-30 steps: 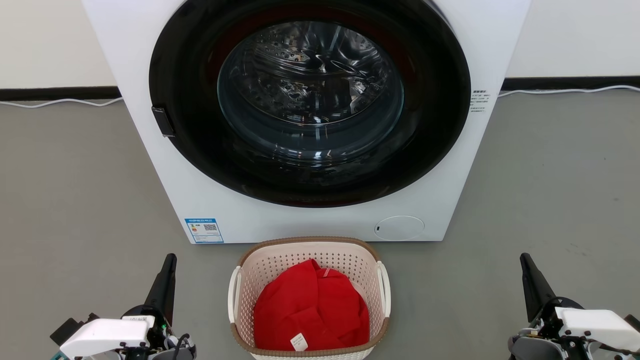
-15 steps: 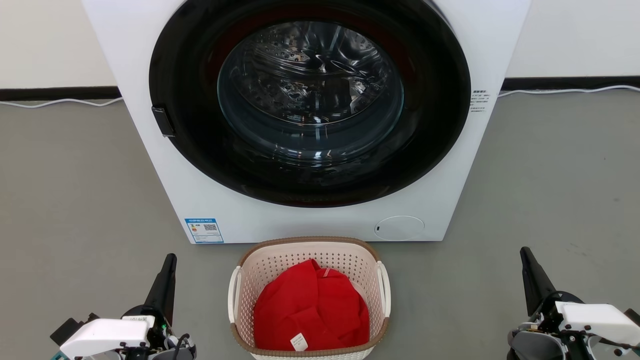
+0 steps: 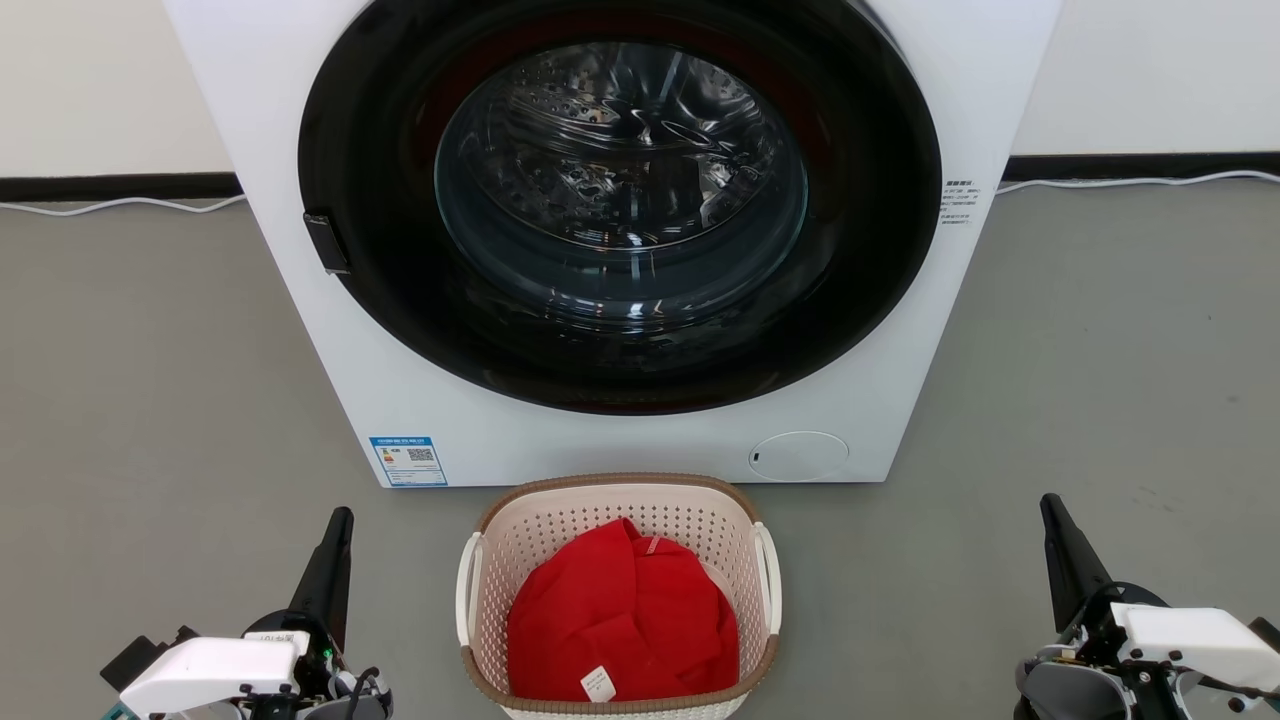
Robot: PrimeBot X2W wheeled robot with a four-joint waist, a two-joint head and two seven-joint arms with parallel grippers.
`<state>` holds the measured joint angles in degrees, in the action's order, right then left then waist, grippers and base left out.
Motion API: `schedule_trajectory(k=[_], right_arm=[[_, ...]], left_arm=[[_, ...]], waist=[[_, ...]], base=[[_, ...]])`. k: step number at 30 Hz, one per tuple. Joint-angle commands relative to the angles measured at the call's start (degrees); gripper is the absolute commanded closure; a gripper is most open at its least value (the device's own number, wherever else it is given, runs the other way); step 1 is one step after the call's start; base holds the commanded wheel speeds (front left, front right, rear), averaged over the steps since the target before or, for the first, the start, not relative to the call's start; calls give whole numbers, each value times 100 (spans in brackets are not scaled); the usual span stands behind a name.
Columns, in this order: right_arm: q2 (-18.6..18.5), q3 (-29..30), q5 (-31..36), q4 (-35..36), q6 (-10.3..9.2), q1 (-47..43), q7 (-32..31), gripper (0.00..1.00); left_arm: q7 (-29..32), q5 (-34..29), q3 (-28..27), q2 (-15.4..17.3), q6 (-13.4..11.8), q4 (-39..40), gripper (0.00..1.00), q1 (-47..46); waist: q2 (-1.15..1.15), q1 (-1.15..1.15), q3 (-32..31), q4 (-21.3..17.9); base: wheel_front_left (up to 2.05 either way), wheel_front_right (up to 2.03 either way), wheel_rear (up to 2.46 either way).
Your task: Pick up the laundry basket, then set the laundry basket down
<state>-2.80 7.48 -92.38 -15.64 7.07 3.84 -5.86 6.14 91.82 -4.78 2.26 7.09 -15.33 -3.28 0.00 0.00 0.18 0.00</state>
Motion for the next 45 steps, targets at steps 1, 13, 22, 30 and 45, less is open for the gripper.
schedule_trajectory(k=[1,13,22,30,45], right_arm=[[-17,-102,16,162,42,234,-57,100],[-16,-100,18,162,42,234,-59,100],[-15,-99,19,162,42,234,-60,100],[-14,-97,20,162,42,234,-61,100],[-13,-96,22,162,42,235,-63,100]], left_arm=[[35,35,-173,62,40,129,100,-291],[34,35,-173,62,40,129,100,-291],[34,36,-173,62,40,129,100,-291],[34,36,-173,62,40,129,100,-291],[34,36,-172,62,40,129,100,-291]], waist=[[0,0,0,0],[0,0,0,0],[0,0,0,0],[0,0,0,0],[0,0,0,0]], base=[[0,0,0],[0,0,0],[0,0,0],[0,0,0],[0,0,0]])
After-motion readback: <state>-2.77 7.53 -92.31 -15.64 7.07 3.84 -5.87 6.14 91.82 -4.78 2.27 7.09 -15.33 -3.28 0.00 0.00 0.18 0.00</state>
